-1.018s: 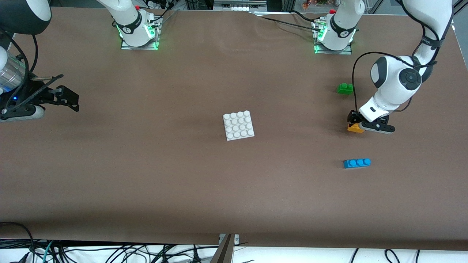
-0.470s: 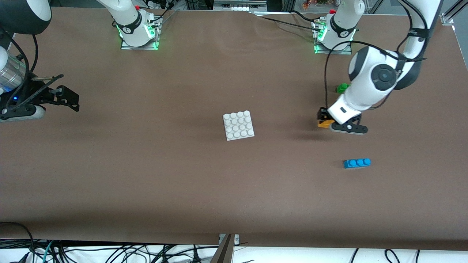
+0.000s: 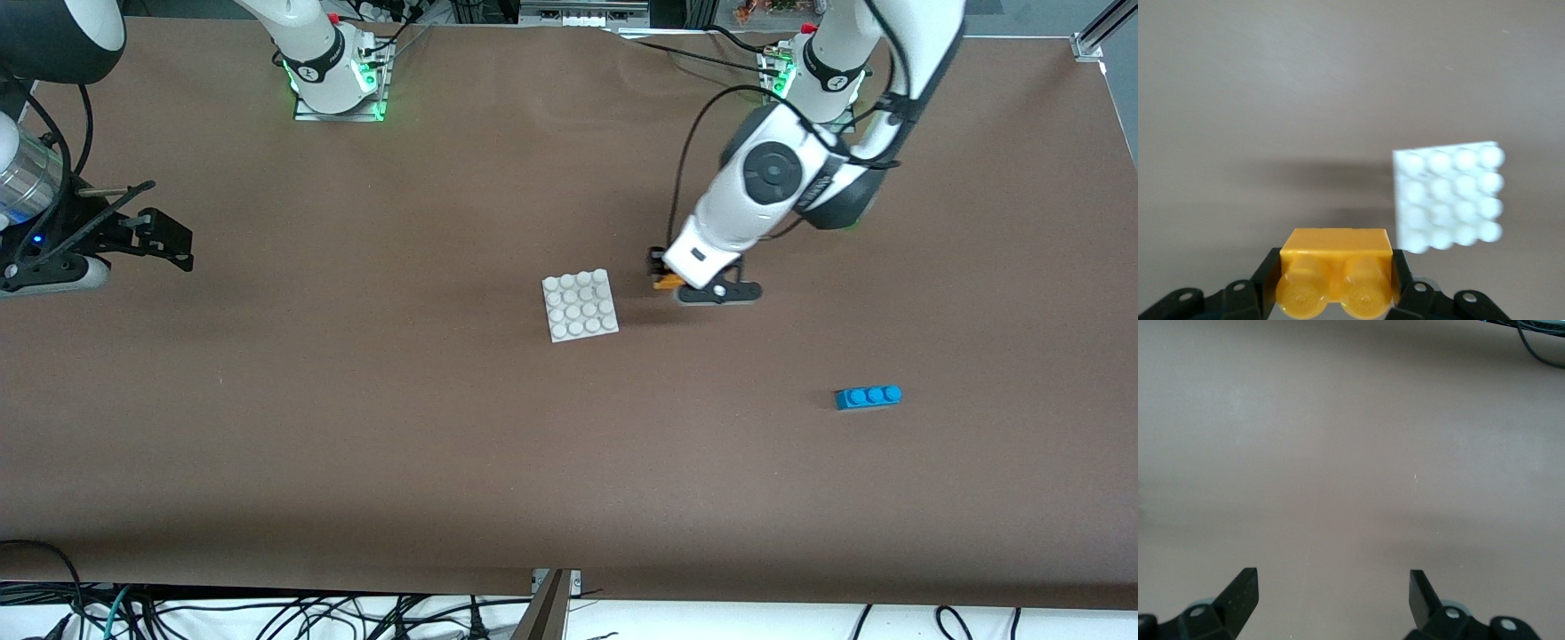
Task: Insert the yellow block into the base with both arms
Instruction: 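Carry the yellow brick over the white base plate with the left gripper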
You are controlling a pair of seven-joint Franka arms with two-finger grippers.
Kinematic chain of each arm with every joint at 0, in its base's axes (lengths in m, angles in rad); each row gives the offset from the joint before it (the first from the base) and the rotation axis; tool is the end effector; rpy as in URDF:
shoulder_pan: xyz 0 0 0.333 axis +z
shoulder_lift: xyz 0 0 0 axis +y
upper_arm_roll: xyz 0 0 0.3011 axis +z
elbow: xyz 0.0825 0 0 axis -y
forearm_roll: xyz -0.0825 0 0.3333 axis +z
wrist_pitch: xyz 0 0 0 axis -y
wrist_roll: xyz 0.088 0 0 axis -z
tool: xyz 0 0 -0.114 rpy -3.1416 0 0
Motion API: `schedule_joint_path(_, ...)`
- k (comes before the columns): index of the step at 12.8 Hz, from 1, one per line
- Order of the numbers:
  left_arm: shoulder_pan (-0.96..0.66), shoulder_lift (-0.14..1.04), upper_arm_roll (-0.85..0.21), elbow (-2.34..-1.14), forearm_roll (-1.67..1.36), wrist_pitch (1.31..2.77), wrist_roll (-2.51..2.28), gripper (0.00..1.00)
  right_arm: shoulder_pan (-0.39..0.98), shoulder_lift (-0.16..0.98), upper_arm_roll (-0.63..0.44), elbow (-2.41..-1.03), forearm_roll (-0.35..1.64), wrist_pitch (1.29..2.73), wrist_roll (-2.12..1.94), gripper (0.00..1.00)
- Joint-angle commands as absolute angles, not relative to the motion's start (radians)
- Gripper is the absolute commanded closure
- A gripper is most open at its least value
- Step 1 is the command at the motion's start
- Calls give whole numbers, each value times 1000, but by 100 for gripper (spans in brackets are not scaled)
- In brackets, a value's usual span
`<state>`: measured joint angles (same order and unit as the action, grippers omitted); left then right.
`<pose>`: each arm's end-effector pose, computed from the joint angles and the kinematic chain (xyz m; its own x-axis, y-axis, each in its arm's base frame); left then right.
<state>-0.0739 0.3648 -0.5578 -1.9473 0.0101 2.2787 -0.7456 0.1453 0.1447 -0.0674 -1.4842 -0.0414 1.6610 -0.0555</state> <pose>0.4709 -0.3229 0.3331 0.9855 0.1300 -0.1090 0.1452 -0.9786 0.1460 0.5526 0.0415 0.5712 0.9901 0.1376 0.0294 0.1359 -0.9893 0.0527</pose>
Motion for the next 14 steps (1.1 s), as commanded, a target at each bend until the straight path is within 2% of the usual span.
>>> schedule_joint_path(1,-150,466,-545,-1811,8,2249,-857,100,135,129,-57,-1491,-41,1651,-60,0)
schedule_joint_path(5,-184,604,-534,-1665,66,2224,-897,100,135,129,-57,-1491,-41,1651,-60,0)
schedule_joint_path(7,-263,667,-500,-1582,129,2223,-1003,100,135,129,-57,-1490,-41,1651,-60,0)
schedule_joint_path(10,-395,680,-416,-1569,138,2223,-1052,100,137,129,-57,-1491,-41,1651,-60,0)
schedule_joint_path(14,-411,689,-414,-1571,143,2223,-1068,100,137,129,-57,-1491,-41,1651,-60,0)
